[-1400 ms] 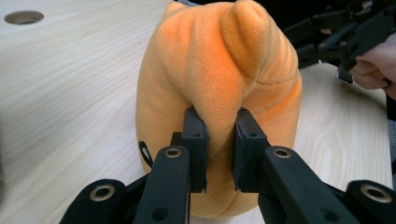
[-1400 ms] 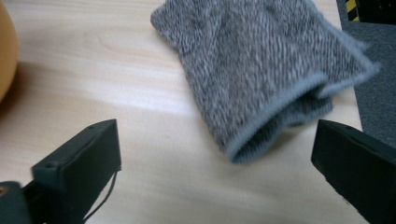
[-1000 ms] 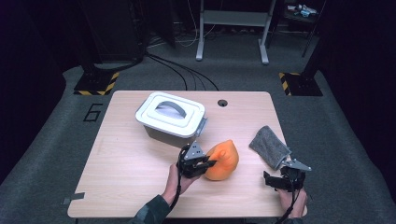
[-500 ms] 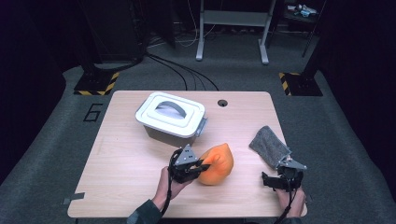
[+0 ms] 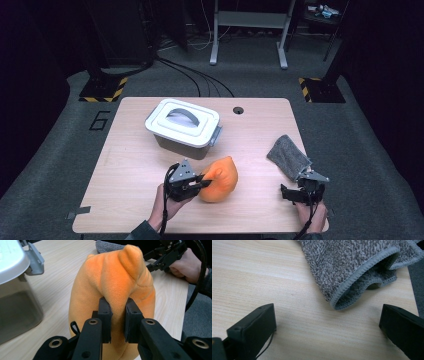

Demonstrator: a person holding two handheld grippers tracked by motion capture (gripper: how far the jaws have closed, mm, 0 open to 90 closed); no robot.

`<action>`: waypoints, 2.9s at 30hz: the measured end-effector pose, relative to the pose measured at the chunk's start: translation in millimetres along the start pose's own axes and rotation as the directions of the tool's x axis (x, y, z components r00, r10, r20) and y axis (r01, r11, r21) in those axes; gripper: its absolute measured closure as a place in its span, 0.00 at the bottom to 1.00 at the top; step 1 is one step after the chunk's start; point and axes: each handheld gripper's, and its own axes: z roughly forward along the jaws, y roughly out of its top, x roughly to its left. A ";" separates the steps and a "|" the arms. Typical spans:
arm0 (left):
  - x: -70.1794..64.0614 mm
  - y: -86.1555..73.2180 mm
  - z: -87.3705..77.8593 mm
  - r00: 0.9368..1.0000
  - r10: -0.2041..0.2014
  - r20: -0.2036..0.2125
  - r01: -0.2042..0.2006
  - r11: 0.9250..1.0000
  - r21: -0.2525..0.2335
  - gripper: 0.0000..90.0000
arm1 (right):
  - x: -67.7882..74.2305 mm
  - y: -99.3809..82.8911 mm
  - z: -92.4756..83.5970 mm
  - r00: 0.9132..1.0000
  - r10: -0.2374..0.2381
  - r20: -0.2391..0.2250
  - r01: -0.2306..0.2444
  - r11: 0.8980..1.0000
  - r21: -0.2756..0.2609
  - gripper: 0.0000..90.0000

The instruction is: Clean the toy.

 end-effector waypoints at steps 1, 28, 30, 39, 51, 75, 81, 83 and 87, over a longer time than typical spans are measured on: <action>0.1 -0.8 -3.1 1.000 -0.001 0.000 0.001 1.000 0.001 0.87 | 0.0 0.0 0.0 1.000 -0.001 0.000 0.001 1.000 0.000 0.00; 20.8 -41.3 -85.5 0.986 -0.063 -0.154 0.062 0.998 -0.015 0.87 | 0.4 -0.3 -0.4 1.000 0.000 0.000 0.000 1.000 0.003 0.00; 23.1 -43.9 -90.6 0.983 -0.073 -0.170 0.071 0.997 -0.020 0.87 | 0.5 -0.2 -0.3 1.000 0.000 0.000 0.000 1.000 0.003 0.00; 35.1 -53.6 -114.6 0.963 -0.111 -0.245 0.105 0.994 -0.037 0.87 | 0.5 -0.2 -0.3 1.000 -0.001 0.000 0.001 1.000 0.004 0.00; 59.4 -68.9 -148.8 0.913 -0.171 -0.369 0.162 0.985 -0.055 0.87 | 0.5 -0.2 -0.3 1.000 0.000 0.000 0.000 1.000 0.004 0.00; 122.5 -75.4 -195.1 0.790 -0.194 -0.581 0.250 0.968 0.016 0.87 | 1.1 0.1 -0.2 1.000 0.007 0.000 -0.007 1.000 0.005 0.00; 136.9 -71.5 -186.7 0.786 -0.158 -0.598 0.265 0.959 0.096 0.86 | 0.8 0.2 -0.1 1.000 0.003 0.000 -0.003 1.000 0.004 0.00; 138.1 -73.6 -174.3 0.801 -0.156 -0.577 0.279 0.951 0.131 0.85 | 0.8 0.2 0.1 1.000 0.001 -0.001 -0.001 1.000 0.002 0.00; 134.1 -83.1 -148.7 0.837 -0.186 -0.515 0.296 0.945 0.140 0.79 | 0.8 0.2 -0.1 1.000 0.002 -0.001 -0.002 1.000 0.004 0.00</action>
